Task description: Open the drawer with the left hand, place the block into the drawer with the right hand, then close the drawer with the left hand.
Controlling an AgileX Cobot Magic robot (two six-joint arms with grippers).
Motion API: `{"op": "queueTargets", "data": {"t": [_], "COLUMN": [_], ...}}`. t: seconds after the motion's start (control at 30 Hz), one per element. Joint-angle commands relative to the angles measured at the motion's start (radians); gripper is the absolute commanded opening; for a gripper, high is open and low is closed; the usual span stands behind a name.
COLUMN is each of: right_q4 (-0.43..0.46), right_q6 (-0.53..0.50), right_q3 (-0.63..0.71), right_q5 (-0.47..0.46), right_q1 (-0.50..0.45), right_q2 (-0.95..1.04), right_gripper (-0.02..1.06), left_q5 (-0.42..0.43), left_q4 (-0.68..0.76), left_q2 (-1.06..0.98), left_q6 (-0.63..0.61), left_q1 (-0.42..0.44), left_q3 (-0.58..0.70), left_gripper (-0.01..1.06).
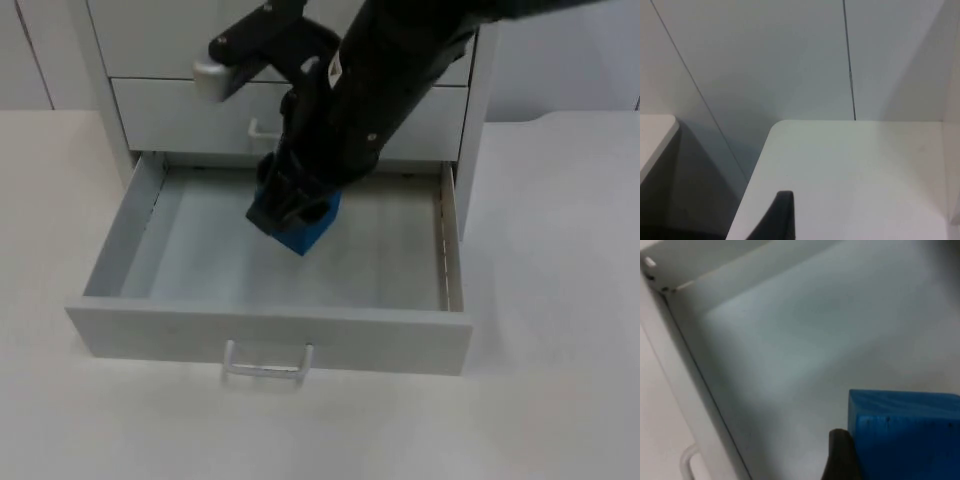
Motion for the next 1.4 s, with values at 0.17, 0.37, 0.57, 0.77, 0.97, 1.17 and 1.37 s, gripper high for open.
{"op": "queueTargets", "data": {"t": [0.17,0.37,0.57,0.77,0.97,1.17,1.37], "right_q4": [-0.008,-0.010,-0.030,-0.050,-0.065,-0.061,-0.028], "right_q6": [0.015,0.034,0.070,0.110,0.149,0.149,0.079], "right_q3": [-0.005,-0.005,-0.005,-0.005,-0.005,-0.005,-0.005], "right_q5": [-0.058,-0.096,-0.101,-0.111,-0.091,-0.100,-0.073], "right_q1": [0.000,-0.004,-0.012,-0.029,-0.044,-0.044,-0.042], "right_q2": [0.063,0.091,0.112,0.112,0.112,0.112,0.112], "right_gripper": [0.00,0.00,0.00,0.00,0.03,0.33,0.98], "left_q5": [0.002,0.004,0.007,0.007,0.007,0.006,0.006], "left_q4": [0.003,0.003,0.003,0.003,0.003,0.003,0.003], "left_q2": [0.001,0.001,0.005,0.005,0.005,0.005,0.005], "left_q6": [-0.007,0.003,0.010,0.010,0.010,0.015,0.017], "left_q1": [-0.006,-0.006,-0.006,-0.006,-0.006,-0.006,-0.006], "left_q3": [0.002,0.002,0.002,0.002,0.002,0.002,0.002], "left_gripper": [1.05,1.05,1.05,1.05,1.05,1.05,1.05]}}
